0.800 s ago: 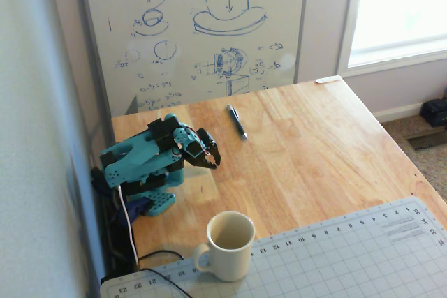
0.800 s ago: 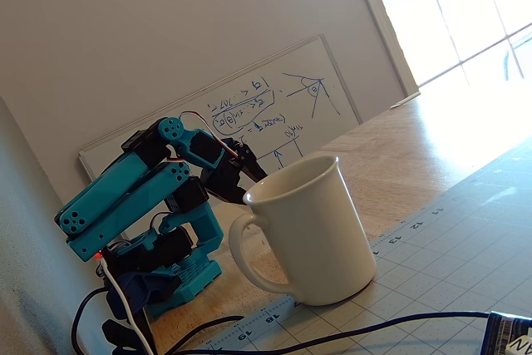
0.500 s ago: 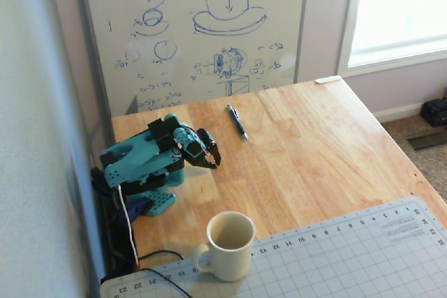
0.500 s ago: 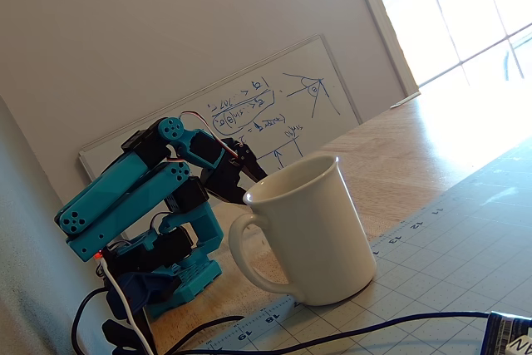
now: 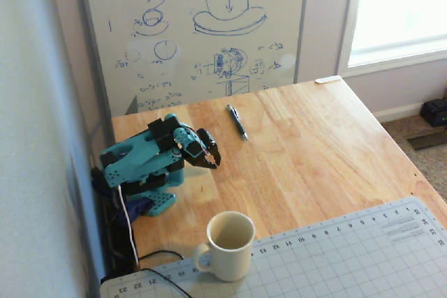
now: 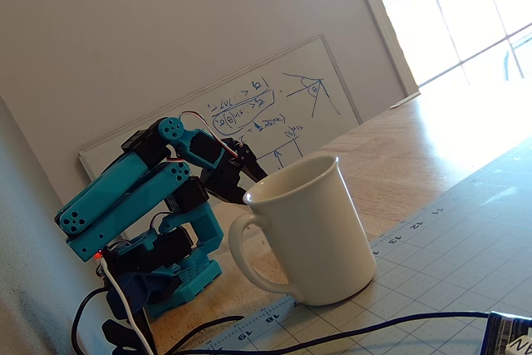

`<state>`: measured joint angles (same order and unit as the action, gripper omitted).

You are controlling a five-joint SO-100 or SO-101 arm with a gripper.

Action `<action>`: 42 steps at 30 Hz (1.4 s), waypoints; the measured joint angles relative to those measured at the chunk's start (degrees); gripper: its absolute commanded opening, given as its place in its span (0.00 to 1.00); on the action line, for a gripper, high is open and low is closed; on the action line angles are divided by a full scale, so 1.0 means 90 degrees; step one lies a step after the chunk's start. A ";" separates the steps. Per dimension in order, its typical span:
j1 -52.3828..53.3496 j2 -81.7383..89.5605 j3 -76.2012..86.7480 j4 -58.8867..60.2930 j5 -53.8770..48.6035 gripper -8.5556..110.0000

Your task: Grasp a pen and put it in a mug.

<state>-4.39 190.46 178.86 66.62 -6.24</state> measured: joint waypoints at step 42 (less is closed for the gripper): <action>-0.0977 -0.7373 -0.6152 0.0000 0.0000 0.23</action>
<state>-13.18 124.10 123.49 66.62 -6.24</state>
